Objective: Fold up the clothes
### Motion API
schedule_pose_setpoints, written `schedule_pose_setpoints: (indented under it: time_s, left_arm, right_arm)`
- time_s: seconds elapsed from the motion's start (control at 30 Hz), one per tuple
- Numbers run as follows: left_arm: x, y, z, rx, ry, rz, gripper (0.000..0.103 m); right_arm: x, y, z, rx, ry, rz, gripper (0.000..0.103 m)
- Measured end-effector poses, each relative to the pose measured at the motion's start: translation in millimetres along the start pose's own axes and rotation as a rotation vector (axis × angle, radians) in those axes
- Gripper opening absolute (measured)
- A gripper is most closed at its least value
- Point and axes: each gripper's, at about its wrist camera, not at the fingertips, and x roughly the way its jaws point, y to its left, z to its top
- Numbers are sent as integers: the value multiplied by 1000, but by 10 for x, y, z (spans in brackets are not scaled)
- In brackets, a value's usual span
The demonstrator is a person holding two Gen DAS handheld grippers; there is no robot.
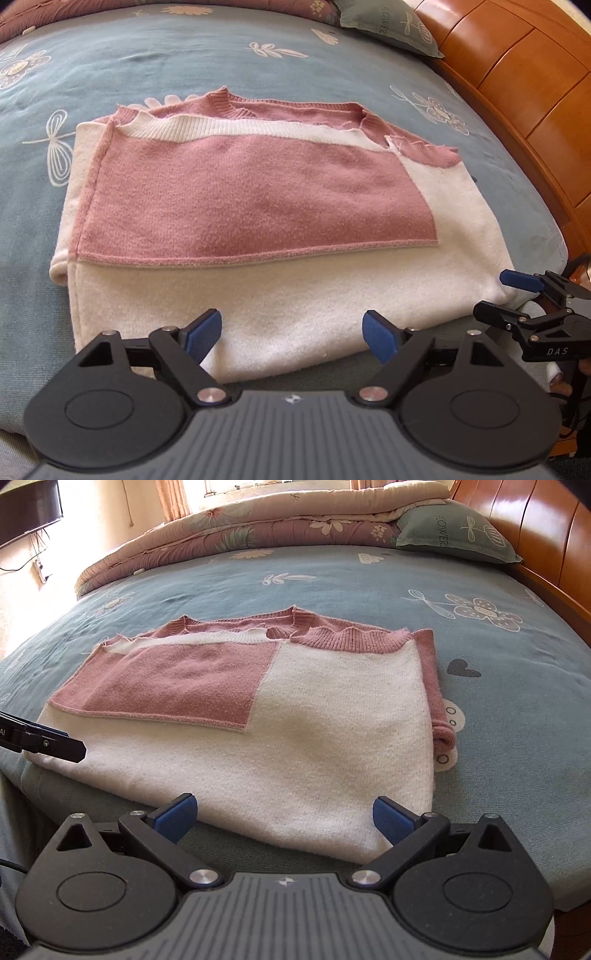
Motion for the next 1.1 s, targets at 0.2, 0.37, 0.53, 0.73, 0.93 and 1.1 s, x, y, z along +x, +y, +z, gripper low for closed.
schedule_pose_setpoints:
  time_s: [0.2, 0.37, 0.53, 0.73, 0.93, 1.1]
  left_arm:
    - [-107, -33, 345, 43, -87, 20, 84]
    - [93, 23, 461, 61, -131, 106, 85]
    - [349, 302, 375, 5, -88, 185, 92]
    - [203, 113, 590, 0, -123, 59, 92]
    - [547, -91, 687, 35, -130, -32, 92]
    - [708, -146, 875, 55, -120, 14, 91]
  right_arm:
    - [17, -48, 468, -37, -120, -18, 103]
    - [423, -253, 651, 23, -57, -87, 103]
    - [590, -400, 477, 90, -34, -128, 103]
    - [600, -406, 491, 75, -23, -123, 103]
    - [590, -396, 462, 66, -38, -127, 103]
    - [579, -407, 446, 58, -44, -117, 103]
